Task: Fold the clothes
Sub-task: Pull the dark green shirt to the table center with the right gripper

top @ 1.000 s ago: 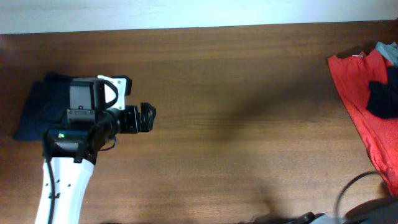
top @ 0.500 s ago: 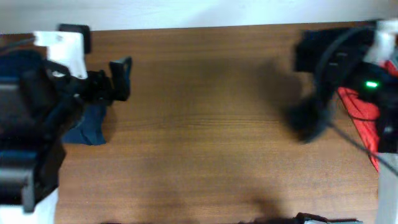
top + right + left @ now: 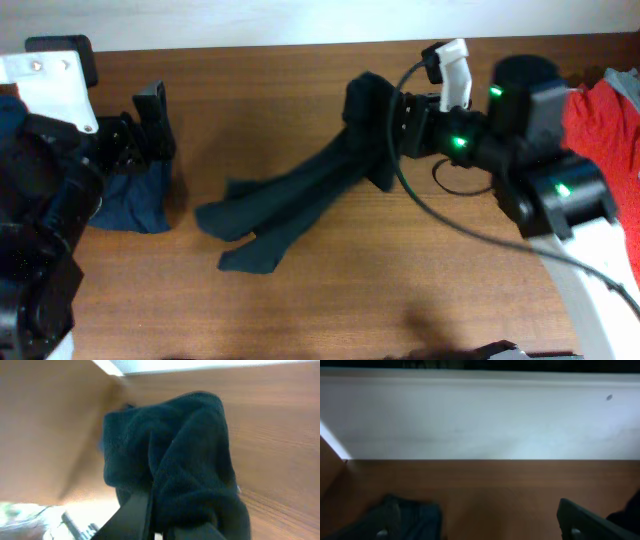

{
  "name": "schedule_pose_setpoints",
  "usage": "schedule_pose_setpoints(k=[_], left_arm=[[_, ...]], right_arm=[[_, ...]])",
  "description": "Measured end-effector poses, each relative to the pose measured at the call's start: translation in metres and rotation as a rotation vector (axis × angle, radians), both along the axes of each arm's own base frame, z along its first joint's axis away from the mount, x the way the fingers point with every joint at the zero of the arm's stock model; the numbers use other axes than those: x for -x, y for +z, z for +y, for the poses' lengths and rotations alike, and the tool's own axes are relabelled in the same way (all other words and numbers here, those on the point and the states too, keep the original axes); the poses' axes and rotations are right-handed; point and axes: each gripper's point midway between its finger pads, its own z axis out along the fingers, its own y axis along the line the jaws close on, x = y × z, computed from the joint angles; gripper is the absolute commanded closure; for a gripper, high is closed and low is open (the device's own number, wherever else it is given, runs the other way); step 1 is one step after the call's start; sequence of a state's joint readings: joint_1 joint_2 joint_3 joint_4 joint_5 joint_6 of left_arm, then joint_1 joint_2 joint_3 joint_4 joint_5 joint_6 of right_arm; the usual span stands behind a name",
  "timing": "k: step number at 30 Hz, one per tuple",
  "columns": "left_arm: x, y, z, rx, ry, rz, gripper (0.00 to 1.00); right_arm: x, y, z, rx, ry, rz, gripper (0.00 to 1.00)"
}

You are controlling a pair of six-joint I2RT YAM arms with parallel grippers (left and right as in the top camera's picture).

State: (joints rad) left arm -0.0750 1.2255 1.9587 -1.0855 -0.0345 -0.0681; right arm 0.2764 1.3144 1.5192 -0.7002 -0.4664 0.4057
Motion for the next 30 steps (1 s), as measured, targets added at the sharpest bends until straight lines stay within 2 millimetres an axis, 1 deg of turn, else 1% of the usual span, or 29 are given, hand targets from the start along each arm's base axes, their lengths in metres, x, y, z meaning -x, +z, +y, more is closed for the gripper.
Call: schedule_pose_setpoints(k=[2, 4, 5, 6, 7, 8, 9, 10, 11, 13, 15, 18, 20, 22, 24, 25, 26, 30], left_arm=[[-0.001, -0.003, 0.0, -0.001, 0.0, 0.013, 0.01], [-0.001, -0.005, 0.0, -0.002, 0.0, 0.022, 0.01], [-0.001, -0.007, 0.0, -0.002, 0.0, 0.029, 0.01], [-0.001, -0.009, 0.0, -0.003, 0.0, 0.037, 0.01], [0.0, -0.012, 0.0, -0.004, 0.0, 0.048, 0.01], [0.001, -0.014, 0.0, -0.005, 0.0, 0.06, 0.01], [0.002, -0.018, 0.0, -0.006, 0.0, 0.078, 0.01], [0.003, -0.022, 0.0, -0.007, 0.0, 0.096, 0.01], [0.005, -0.029, 0.0, -0.01, 0.0, 0.125, 0.01], [0.006, -0.043, 0.0, -0.014, 0.0, 0.186, 0.01], [0.004, -0.059, 0.0, -0.019, -0.001, 0.256, 0.01], [-0.008, -0.087, -0.005, -0.016, -0.021, 0.368, 0.01], [-0.021, -0.106, -0.013, 0.001, -0.054, 0.442, 0.01], [-0.035, -0.125, -0.021, 0.021, -0.093, 0.504, 0.01], [-0.049, -0.146, -0.031, 0.036, -0.142, 0.569, 0.03], [-0.056, -0.158, -0.037, 0.047, -0.167, 0.606, 0.07], [-0.061, -0.168, -0.041, 0.054, -0.183, 0.638, 0.08], [-0.078, -0.206, -0.057, 0.062, -0.241, 0.75, 0.08]], right_arm=[[-0.016, -0.033, -0.01, 0.077, -0.069, 0.081, 0.96], [-0.028, -0.069, -0.021, 0.167, -0.136, 0.176, 0.96], [-0.034, -0.093, -0.03, 0.227, -0.178, 0.236, 0.91], [-0.038, -0.109, -0.036, 0.265, -0.205, 0.276, 0.84], [-0.041, -0.124, -0.043, 0.307, -0.232, 0.314, 0.71], [-0.044, -0.139, -0.05, 0.349, -0.257, 0.349, 0.61], [-0.046, -0.151, -0.058, 0.386, -0.283, 0.379, 0.5], [-0.047, -0.158, -0.065, 0.411, -0.303, 0.398, 0.41], [-0.048, -0.163, -0.072, 0.435, -0.325, 0.413, 0.37], [-0.049, -0.166, -0.089, 0.463, -0.374, 0.428, 0.26], [-0.049, -0.166, -0.106, 0.485, -0.414, 0.434, 0.25], [-0.044, -0.167, -0.13, 0.503, -0.469, 0.466, 0.23], [-0.038, -0.168, -0.145, 0.511, -0.5, 0.496, 0.23], [-0.033, -0.168, -0.154, 0.514, -0.505, 0.516, 0.23], [-0.029, -0.169, -0.154, 0.513, -0.47, 0.528, 0.23], [-0.027, -0.17, -0.15, 0.508, -0.444, 0.532, 0.23], [-0.026, -0.17, -0.146, 0.502, -0.425, 0.533, 0.24], [-0.027, -0.174, -0.131, 0.48, -0.355, 0.536, 0.27]])
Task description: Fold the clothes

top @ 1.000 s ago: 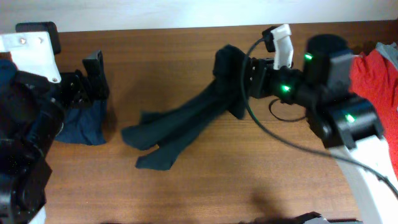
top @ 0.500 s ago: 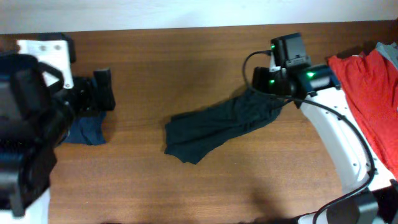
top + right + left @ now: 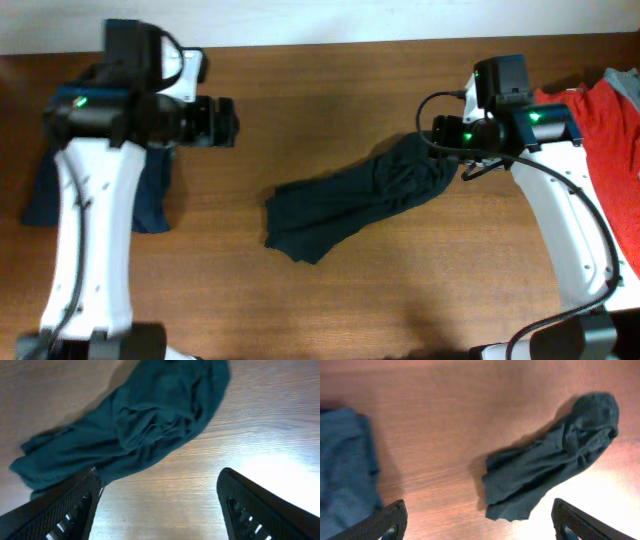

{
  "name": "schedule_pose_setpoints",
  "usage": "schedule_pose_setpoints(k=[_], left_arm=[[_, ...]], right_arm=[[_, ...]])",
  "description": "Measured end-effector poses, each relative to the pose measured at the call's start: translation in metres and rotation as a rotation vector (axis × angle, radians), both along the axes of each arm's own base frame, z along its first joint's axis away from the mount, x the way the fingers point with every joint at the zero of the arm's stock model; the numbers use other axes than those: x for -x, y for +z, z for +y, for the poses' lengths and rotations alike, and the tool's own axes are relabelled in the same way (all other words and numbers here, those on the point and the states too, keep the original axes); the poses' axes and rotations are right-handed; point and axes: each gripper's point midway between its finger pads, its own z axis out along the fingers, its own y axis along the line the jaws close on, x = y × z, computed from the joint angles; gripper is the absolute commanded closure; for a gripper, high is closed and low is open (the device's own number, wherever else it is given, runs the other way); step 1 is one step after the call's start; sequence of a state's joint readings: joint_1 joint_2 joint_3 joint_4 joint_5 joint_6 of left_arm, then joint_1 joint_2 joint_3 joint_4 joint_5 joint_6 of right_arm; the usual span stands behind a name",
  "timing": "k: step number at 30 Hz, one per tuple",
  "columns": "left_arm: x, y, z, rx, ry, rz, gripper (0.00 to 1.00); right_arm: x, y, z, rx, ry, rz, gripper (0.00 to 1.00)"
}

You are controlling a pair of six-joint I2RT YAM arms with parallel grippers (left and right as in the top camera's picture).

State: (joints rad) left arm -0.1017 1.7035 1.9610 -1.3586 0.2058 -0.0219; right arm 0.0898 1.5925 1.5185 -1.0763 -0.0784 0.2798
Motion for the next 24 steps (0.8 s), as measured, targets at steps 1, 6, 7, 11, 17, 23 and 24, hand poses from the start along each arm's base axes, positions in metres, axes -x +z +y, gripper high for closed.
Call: schedule_pose_setpoints(k=[1, 6, 7, 11, 17, 23, 24], left_arm=[[-0.003, -0.008, -0.005, 0.002, -0.012, 0.022, 0.08], [-0.007, -0.034, -0.025, -0.003, -0.085, 0.094, 0.09], [-0.006, -0.04, -0.031, -0.008, -0.11, 0.109, 0.08], [-0.005, -0.063, -0.05, -0.028, -0.18, 0.17, 0.09], [-0.007, -0.095, -0.061, -0.047, -0.218, 0.255, 0.09], [-0.006, -0.103, -0.06, -0.052, -0.221, 0.281, 0.08], [-0.006, -0.103, -0.06, -0.052, -0.221, 0.281, 0.09]], right_arm=[[-0.002, -0.004, 0.004, -0.005, 0.01, 0.008, 0.29], [-0.016, -0.049, 0.024, -0.02, 0.066, 0.1, 0.32], [-0.018, -0.064, 0.031, -0.023, 0.082, 0.133, 0.3], [-0.023, -0.115, 0.057, -0.027, 0.123, 0.229, 0.3], [-0.024, -0.153, 0.065, -0.013, 0.041, 0.304, 0.44], [-0.023, -0.161, 0.064, -0.018, -0.004, 0.329, 0.65], [-0.023, -0.161, 0.064, -0.017, -0.01, 0.327, 0.81]])
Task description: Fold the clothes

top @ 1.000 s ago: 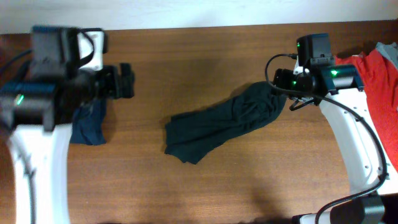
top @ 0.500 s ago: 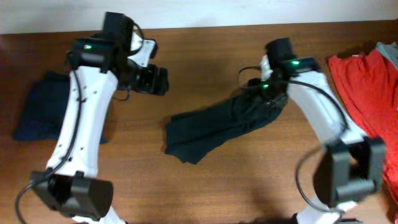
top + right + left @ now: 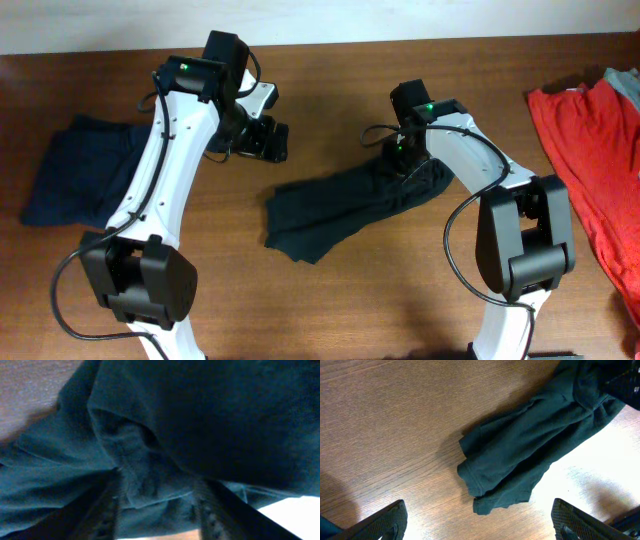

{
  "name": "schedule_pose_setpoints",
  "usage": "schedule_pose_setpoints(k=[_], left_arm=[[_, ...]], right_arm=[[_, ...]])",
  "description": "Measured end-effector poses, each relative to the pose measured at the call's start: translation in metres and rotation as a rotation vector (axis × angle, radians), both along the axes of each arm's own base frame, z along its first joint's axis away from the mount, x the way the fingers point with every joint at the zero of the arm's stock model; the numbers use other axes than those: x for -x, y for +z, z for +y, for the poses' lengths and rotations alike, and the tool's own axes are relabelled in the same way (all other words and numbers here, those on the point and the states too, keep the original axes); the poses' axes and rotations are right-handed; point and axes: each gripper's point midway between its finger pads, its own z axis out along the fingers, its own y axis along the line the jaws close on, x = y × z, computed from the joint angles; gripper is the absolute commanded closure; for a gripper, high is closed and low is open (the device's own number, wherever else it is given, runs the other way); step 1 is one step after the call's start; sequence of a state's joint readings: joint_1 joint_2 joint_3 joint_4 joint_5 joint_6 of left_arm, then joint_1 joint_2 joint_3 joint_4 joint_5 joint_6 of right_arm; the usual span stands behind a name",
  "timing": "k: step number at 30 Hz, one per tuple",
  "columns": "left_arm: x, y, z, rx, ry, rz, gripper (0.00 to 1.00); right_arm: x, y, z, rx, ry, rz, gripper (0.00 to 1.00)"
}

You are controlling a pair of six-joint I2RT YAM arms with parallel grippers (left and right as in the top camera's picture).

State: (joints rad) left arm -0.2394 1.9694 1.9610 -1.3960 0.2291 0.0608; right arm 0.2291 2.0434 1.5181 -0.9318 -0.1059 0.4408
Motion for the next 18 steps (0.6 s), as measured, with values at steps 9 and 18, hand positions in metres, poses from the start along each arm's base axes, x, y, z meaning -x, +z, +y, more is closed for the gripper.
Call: schedule_pose_setpoints(k=[9, 18], left_arm=[[0.004, -0.001, 0.001, -0.004, 0.0, 0.015, 0.08], [0.001, -0.002, 0.006, -0.033, 0.005, 0.003, 0.07]], right_arm=[[0.009, 0.0, -0.017, 0.065, -0.045, 0.041, 0.96], [-0.007, 0.142, -0.111, 0.126, -0.215, -0.272, 0.96]])
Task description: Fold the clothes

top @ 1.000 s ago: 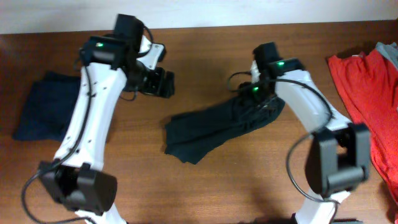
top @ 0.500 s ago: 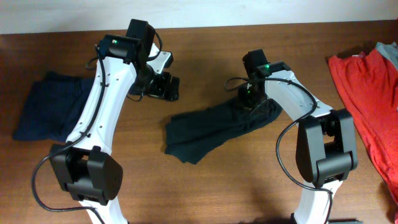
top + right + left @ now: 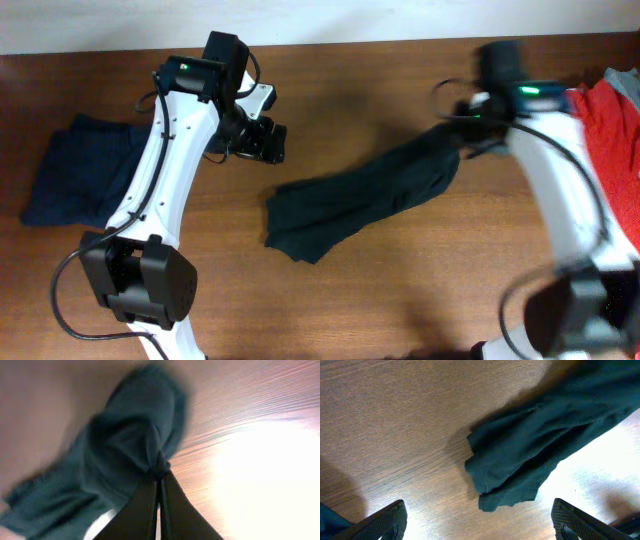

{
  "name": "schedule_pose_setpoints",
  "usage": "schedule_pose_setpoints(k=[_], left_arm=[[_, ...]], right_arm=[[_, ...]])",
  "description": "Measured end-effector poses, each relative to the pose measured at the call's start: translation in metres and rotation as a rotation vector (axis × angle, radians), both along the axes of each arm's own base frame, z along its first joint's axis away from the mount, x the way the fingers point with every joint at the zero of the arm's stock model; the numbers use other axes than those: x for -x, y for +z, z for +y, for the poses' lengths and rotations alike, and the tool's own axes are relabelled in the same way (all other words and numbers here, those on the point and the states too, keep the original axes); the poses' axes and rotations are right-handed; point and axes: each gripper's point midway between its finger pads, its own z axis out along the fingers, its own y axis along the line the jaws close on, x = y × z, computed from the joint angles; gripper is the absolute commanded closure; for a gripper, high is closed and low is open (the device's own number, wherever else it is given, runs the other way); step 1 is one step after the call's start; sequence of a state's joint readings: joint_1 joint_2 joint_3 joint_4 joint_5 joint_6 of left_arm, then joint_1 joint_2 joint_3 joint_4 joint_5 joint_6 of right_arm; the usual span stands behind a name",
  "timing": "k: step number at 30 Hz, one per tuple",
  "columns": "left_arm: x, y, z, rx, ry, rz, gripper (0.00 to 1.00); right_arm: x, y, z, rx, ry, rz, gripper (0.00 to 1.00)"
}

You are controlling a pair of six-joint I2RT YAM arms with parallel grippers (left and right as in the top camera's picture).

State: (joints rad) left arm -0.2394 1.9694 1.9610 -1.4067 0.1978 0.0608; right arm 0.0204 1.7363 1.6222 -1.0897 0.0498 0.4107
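Note:
A dark teal garment [image 3: 370, 195] lies stretched across the middle of the wooden table, its right end raised. My right gripper [image 3: 464, 141] is shut on that end; in the right wrist view the fingers [image 3: 160, 480] pinch a bunch of the cloth [image 3: 130, 445]. My left gripper [image 3: 256, 140] hovers open up and to the left of the garment's left end. The left wrist view shows its fingers [image 3: 385, 522] wide apart with that left end [image 3: 520, 455] on the table below them.
A folded dark blue garment [image 3: 75, 170] lies at the table's left edge. A red garment [image 3: 610, 120] with a grey piece behind it lies at the right edge. A pale wall runs along the table's far side.
My right gripper was down on the garment's right end; now it is shut on it and farther right, with the garment drawn out longer. The left arm has hardly moved.
First my right gripper held the teal garment hanging above the table, the left arm near the folded blue one. Then the garment lay crumpled with both grippers open above it. Then the right gripper was down on its right end, and now it holds that end stretched rightward.

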Motion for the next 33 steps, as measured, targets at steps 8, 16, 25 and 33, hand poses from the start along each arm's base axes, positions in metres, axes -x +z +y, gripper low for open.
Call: schedule_pose_setpoints(k=[8, 16, 25, 33], left_arm=[[-0.005, 0.001, 0.0, -0.002, 0.001, -0.021, 0.07], [-0.004, 0.0, 0.0, -0.002, 0.001, -0.019, 0.07], [0.005, 0.004, -0.026, 0.076, -0.167, -0.029, 0.09], [0.007, 0.001, -0.049, 0.032, -0.287, -0.076, 0.16]], right_arm=[[0.015, 0.021, -0.106, 0.132, -0.256, -0.034, 0.48], [0.025, -0.022, -0.107, 0.098, -0.244, 0.118, 0.48], [0.029, -0.026, -0.033, -0.17, 0.058, 0.154, 0.47], [0.024, -0.024, 0.046, -0.173, 0.407, 0.129, 0.48]])
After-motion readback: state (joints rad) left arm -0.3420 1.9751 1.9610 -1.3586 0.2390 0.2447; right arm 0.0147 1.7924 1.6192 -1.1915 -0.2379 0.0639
